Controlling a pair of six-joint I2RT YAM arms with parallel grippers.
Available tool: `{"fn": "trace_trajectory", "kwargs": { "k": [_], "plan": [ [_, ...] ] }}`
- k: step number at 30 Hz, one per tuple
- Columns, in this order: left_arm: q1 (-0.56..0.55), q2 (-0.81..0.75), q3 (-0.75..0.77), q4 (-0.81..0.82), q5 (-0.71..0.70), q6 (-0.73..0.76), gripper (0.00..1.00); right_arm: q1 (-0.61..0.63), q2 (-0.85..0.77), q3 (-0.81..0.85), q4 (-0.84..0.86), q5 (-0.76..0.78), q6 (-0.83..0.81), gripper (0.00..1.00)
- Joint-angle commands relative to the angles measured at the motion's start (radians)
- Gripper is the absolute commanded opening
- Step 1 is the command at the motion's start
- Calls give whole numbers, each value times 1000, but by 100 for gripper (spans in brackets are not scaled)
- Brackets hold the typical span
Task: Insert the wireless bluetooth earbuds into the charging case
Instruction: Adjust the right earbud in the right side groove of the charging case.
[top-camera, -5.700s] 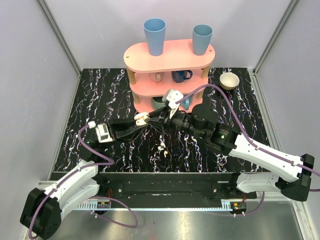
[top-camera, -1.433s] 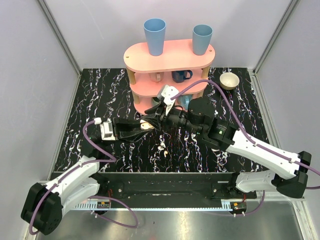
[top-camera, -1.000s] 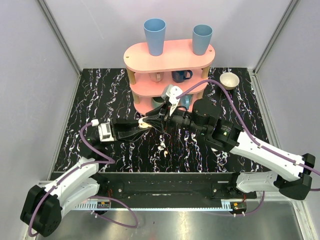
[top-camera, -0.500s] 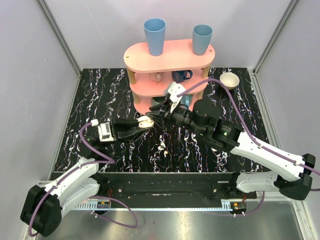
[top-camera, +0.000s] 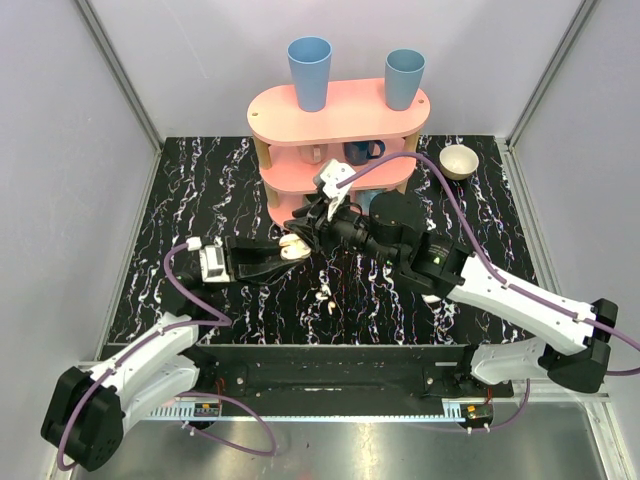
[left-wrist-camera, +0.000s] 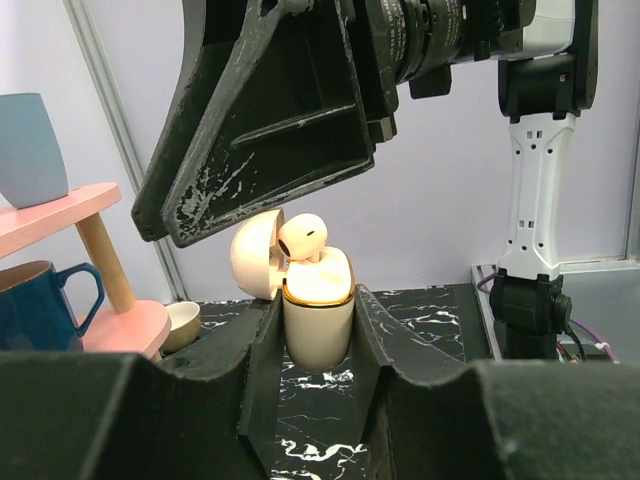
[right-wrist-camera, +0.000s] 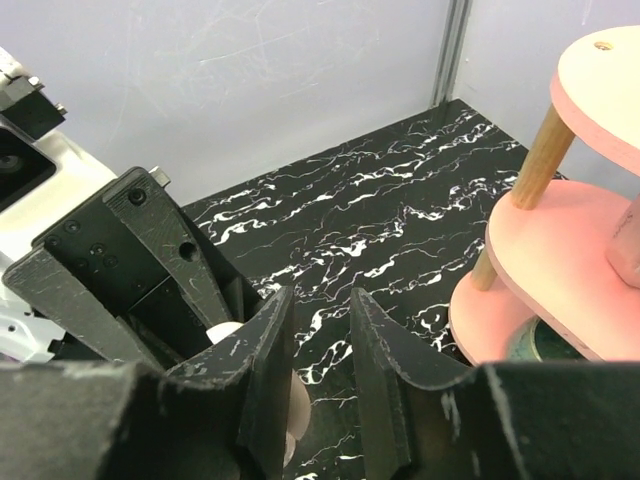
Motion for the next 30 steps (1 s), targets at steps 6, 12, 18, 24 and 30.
{"fn": "trace_trajectory", "kwargs": {
  "k": [6, 12, 18, 24, 30],
  "plan": [
    [-5, -37, 39, 15, -38, 82, 0, -1, -33, 10, -103, -145, 72, 35],
    [-3, -35, 39, 9, -61, 96, 0, -1, -39, -28, -115, -186, 123, 34],
    [-3, -46, 32, 7, -87, 99, 0, -1, -52, -33, -114, -188, 149, 33],
    [-5, -41, 29, 9, -75, 94, 0, -1, -78, -41, -65, -98, 136, 44],
    [-5, -40, 18, 4, -81, 86, 0, -3, -138, -4, -42, -7, 53, 53]
  ]
}}
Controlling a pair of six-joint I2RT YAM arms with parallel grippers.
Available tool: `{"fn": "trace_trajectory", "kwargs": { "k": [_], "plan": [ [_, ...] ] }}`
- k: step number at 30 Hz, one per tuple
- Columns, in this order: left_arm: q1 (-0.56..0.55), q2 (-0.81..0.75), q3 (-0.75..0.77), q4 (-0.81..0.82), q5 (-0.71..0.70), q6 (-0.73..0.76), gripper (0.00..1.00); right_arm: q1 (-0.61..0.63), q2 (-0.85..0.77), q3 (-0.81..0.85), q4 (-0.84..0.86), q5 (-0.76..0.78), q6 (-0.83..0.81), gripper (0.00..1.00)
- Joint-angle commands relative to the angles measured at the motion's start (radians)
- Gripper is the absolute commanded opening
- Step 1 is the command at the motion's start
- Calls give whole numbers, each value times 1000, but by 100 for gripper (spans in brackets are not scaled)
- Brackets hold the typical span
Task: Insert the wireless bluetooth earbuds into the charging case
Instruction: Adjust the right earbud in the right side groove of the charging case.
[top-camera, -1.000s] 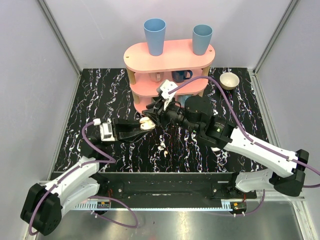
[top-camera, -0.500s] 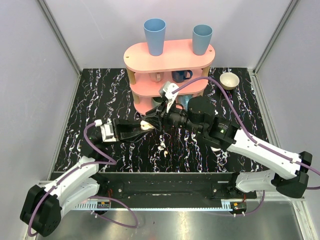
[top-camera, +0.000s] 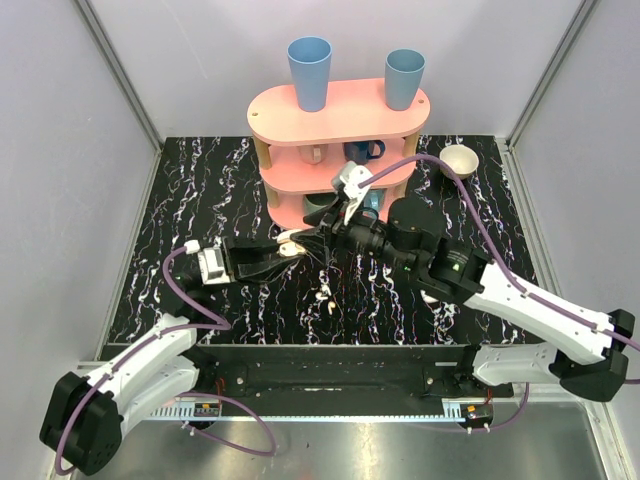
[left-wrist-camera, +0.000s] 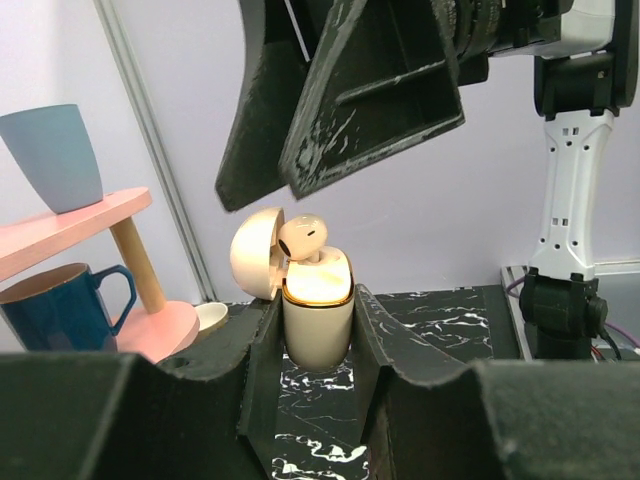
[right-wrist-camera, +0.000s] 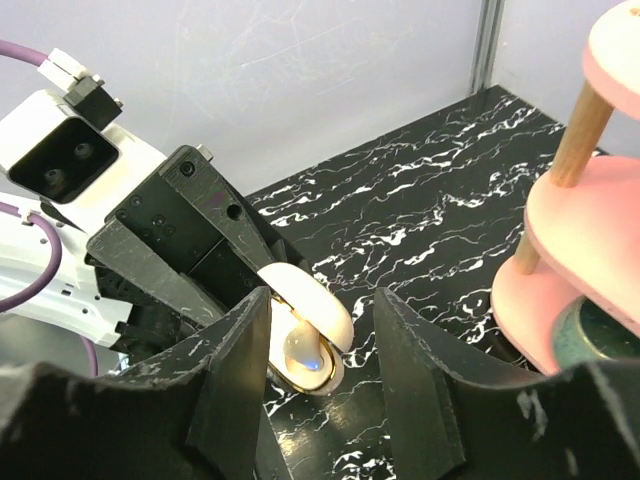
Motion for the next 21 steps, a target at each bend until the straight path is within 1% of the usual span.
{"fn": "trace_trajectory", "kwargs": {
  "k": [1, 3, 5, 8, 14, 21],
  "plan": [
    [5, -10, 18, 62, -49, 14, 0, 2, -69, 29, 1, 50, -67, 53],
    [3, -11, 21, 60, -54, 15, 0, 2, -74, 23, -9, 49, -57, 53],
    [3, -10, 22, 53, -54, 23, 0, 2, -78, 13, -12, -19, -48, 52],
    [5, -5, 28, 45, -54, 25, 0, 3, -57, 20, -49, -61, -28, 50],
    [3, 0, 45, 17, -41, 28, 0, 2, -19, 43, -97, -41, -32, 49],
    [5, -10, 47, 4, -31, 26, 0, 2, 11, 54, -94, -50, -64, 47]
  ]
}}
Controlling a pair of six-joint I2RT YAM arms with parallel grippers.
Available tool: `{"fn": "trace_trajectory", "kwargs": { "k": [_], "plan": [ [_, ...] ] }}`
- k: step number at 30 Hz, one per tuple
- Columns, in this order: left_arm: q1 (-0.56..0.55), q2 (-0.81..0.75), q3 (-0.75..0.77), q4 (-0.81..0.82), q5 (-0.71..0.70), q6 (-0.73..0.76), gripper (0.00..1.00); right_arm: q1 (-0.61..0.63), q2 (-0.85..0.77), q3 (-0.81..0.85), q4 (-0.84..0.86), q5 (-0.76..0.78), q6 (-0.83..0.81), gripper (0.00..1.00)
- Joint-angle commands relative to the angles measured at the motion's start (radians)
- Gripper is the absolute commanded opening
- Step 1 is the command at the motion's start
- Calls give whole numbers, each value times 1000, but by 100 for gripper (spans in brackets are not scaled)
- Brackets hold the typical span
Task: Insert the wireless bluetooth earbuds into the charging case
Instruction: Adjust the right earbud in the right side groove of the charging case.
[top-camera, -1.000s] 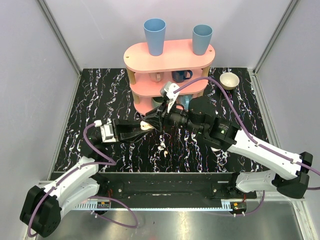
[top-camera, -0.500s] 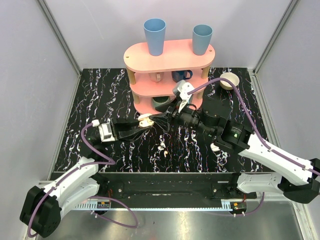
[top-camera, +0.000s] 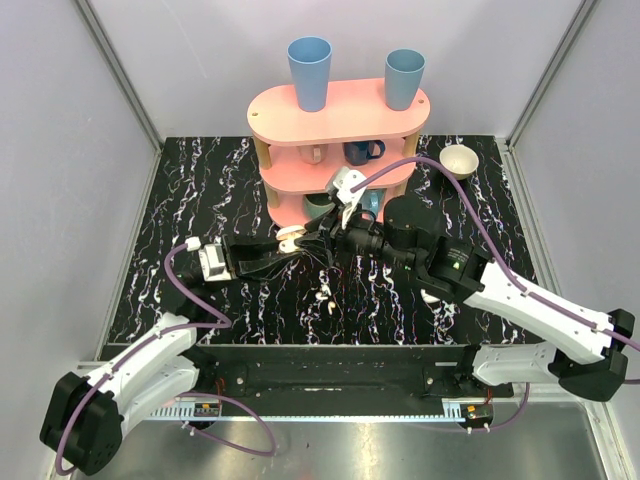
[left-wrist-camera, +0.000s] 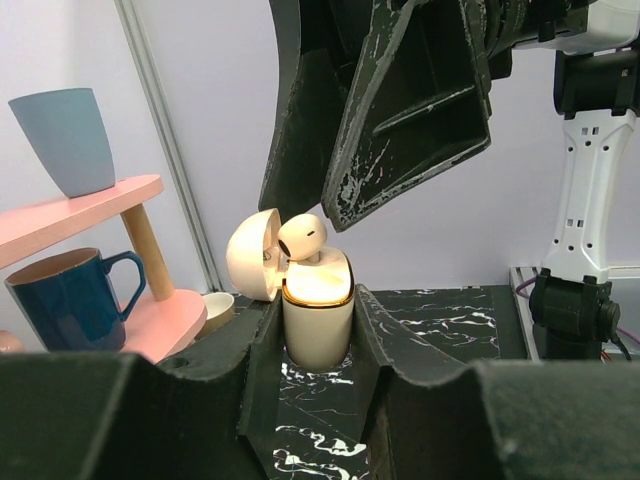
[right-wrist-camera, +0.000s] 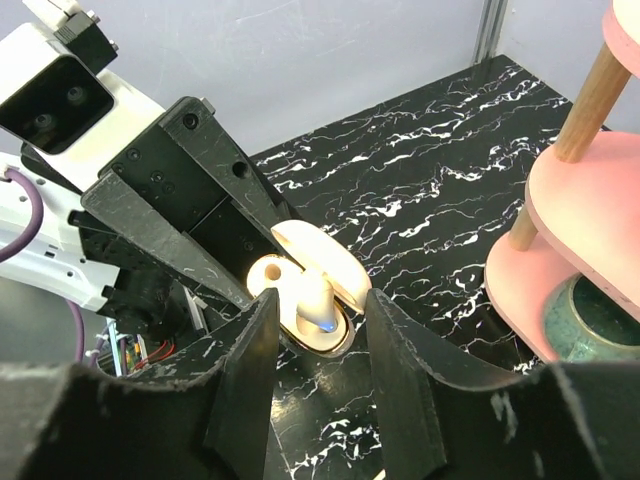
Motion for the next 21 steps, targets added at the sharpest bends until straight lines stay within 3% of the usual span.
{"fn": "trace_trajectory", "kwargs": {
  "k": [1, 12, 21],
  "plan": [
    [0, -8, 48, 27, 6, 19, 0, 7, 21, 42, -7, -23, -24, 47],
    [0, -8, 55, 23, 5, 16, 0, 8, 32, 66, -90, -92, -99, 41],
    [0, -1, 58, 22, -5, 16, 0, 8, 36, 89, -140, -115, -160, 43]
  ]
}}
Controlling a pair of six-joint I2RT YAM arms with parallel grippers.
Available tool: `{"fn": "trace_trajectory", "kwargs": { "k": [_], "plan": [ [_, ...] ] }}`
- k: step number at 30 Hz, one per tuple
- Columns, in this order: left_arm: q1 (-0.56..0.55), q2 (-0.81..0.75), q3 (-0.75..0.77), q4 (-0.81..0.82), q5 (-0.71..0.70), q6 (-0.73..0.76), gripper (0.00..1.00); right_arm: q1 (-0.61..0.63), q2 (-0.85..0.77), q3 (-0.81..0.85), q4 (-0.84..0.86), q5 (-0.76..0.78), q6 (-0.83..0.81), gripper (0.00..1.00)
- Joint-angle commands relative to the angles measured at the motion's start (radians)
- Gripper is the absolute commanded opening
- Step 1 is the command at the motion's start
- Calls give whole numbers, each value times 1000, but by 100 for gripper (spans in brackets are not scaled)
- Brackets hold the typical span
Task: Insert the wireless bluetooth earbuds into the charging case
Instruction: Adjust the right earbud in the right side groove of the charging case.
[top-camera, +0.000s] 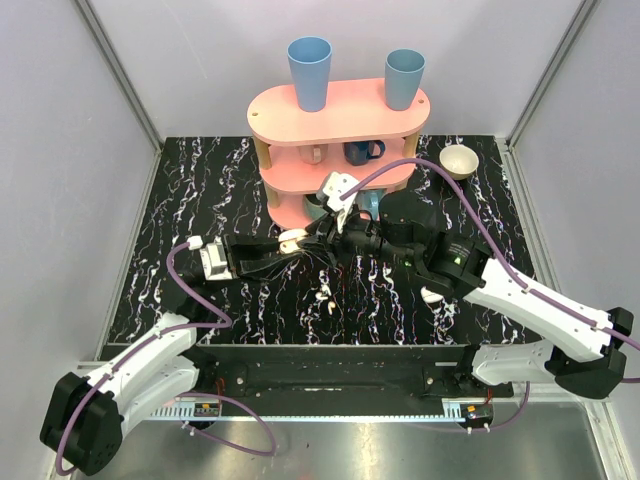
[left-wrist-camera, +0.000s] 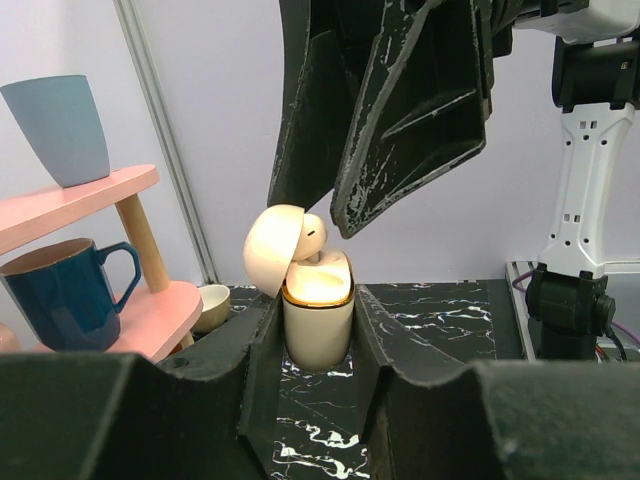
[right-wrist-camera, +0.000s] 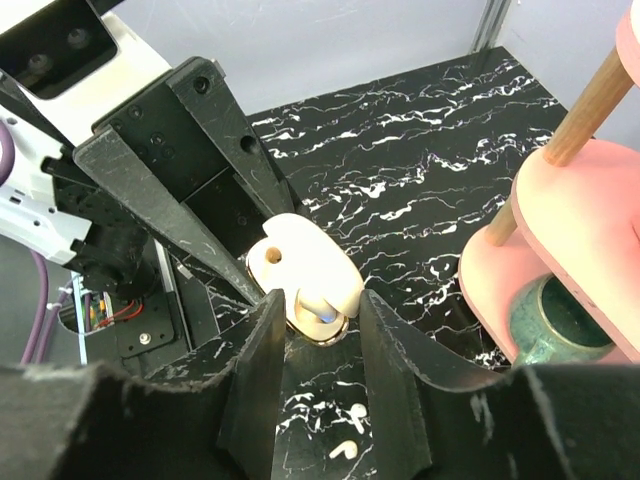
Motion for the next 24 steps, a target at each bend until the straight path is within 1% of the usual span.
{"fn": "trace_trajectory", "kwargs": {
  "k": [1, 3, 6, 8, 14, 16, 20, 24],
  "plan": [
    [-2, 1, 59, 41, -12, 14, 0, 11, -3, 24, -34, -52, -39, 43],
    [-2, 2, 62, 26, -10, 17, 0, 11, -22, 16, -22, -1, -48, 46],
    [-1, 3, 59, 27, -12, 17, 0, 11, -74, -21, 57, 66, -46, 49],
    [-2, 2, 59, 26, -12, 19, 0, 11, -100, -29, 80, 63, -48, 50],
    [-2, 6, 62, 28, -7, 19, 0, 11, -88, -27, 75, -19, -25, 47],
    [-2, 11, 65, 26, -1, 14, 0, 11, -74, -21, 72, -59, -25, 44],
    [-2, 9, 70, 26, 5, 9, 0, 11, -34, 13, 40, -92, -14, 39],
    [-1, 0, 70, 18, 8, 14, 0, 11, -6, 19, 34, -96, -11, 39]
  ]
}}
